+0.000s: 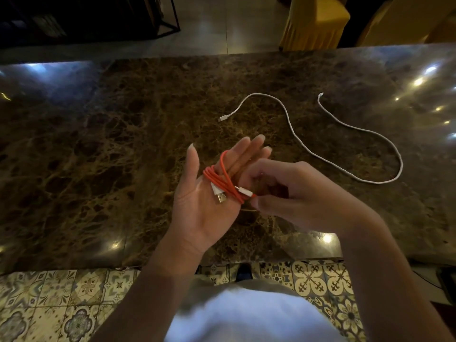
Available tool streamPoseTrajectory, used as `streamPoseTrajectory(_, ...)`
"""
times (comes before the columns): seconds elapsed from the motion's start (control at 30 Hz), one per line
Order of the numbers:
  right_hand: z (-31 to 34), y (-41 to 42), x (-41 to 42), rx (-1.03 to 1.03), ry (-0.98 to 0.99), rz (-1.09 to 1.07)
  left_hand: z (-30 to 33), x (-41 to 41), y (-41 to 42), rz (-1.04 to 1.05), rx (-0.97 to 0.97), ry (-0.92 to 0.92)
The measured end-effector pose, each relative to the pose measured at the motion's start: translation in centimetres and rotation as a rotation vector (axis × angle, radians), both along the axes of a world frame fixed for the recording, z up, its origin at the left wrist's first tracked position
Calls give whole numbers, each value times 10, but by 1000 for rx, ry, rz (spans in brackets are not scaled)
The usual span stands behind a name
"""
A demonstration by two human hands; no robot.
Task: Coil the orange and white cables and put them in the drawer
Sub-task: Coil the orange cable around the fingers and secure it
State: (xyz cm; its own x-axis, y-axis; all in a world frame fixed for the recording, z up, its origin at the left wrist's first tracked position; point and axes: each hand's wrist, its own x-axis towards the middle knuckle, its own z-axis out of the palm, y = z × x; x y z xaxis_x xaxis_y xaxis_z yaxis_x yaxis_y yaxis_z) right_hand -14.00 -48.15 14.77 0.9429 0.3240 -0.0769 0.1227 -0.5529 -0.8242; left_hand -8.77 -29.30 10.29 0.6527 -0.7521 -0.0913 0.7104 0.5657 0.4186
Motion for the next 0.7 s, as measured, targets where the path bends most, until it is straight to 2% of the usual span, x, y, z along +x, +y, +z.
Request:
streamPoseTrajectory(0.1, -3, -13, 0, 122, 99, 13, 5, -3, 3, 66, -141, 144)
streamPoseTrajectory(0.2, -21, -17, 7, 287, 100, -147, 15, -2, 8, 30, -287, 225)
streamPoseTrajectory(0.27, -33, -6, 17, 366, 50, -249, 25, -7, 6, -52, -325, 178)
streamPoseTrajectory(0.37, -43, 24, 25, 419, -60, -279, 31, -21, -6, -229, -376, 78)
streamPoseTrajectory(0.47, -43, 49, 29, 535, -71, -357, 33, -37, -20, -384, -324, -47)
streamPoseTrajectory(0.5, -45, 51, 31, 498, -93, -351, 35, -40, -22, -390, -296, -89)
streamPoseTrajectory(0.6, -54, 38, 47, 96, -165, -356, 48, -30, -10, -316, -290, -57)
streamPoseTrajectory(0.7, -63, 27, 39, 242, -224, -328, 63, -5, 8, -84, -286, -39)
